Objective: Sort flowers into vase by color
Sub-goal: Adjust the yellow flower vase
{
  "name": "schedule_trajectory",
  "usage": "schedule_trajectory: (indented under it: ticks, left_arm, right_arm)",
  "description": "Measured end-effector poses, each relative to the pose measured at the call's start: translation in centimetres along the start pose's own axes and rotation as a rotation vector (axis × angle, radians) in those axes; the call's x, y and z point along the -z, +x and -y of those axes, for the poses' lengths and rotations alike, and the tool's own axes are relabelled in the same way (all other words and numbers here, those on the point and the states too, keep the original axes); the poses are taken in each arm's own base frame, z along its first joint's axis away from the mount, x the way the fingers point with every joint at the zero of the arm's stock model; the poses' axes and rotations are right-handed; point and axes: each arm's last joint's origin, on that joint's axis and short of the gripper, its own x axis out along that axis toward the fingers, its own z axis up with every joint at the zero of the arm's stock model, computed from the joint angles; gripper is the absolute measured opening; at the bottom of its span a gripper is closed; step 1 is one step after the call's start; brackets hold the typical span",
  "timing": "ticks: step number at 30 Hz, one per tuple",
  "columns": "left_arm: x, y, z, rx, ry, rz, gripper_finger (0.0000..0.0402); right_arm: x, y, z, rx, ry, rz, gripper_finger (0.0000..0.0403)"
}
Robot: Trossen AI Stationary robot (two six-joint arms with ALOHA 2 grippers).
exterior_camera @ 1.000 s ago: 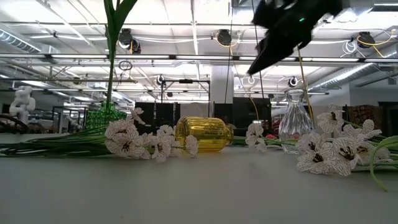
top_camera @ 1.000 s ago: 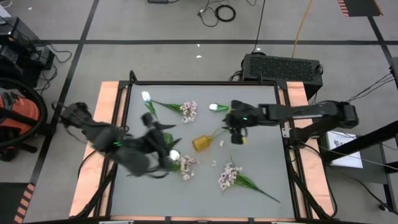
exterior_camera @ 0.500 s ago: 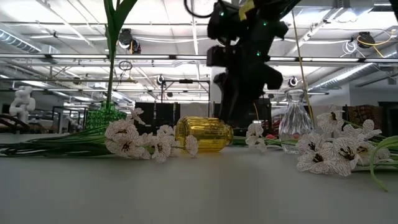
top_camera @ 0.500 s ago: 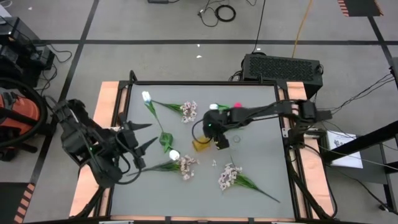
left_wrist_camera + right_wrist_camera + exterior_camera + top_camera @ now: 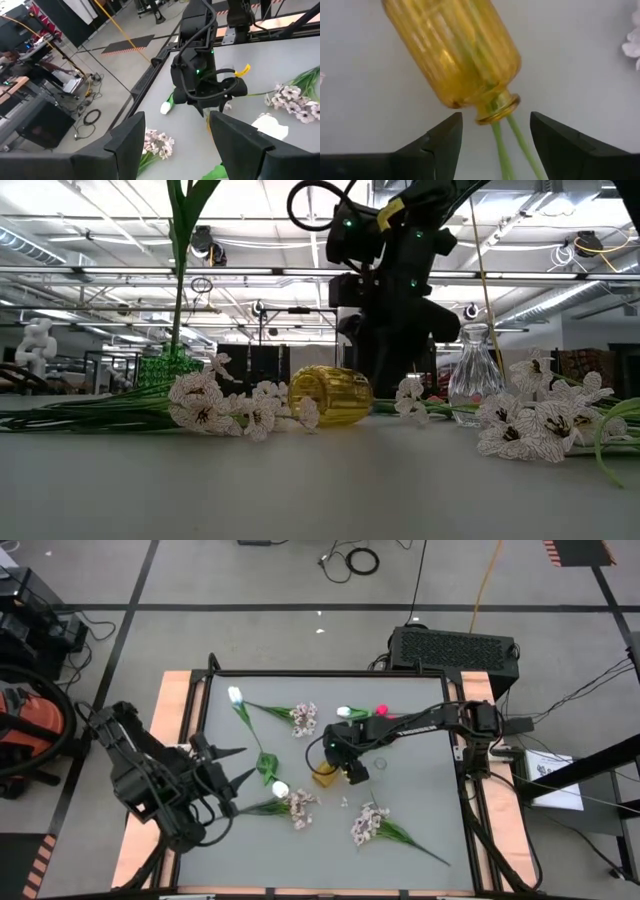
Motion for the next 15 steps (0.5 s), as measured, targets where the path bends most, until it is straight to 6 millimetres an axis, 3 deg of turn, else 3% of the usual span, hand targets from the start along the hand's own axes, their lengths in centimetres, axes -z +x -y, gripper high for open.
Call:
schedule_trajectory:
  ticks: [8,15]
  left_arm:
    - [-0.05,0.1,-0.07,-0.009,-0.003,0.004,0.0227]
    - [-0.05,0.11,-0.07,-0.01,-0.003,0.004,0.0227]
  right_arm:
    - [-0.6,0.01,-0.37,0.01,-0.089,0.041,0.0223]
    - [-0.58,0.94,-0.65,-0.024,-0.116,0.035,0.0181]
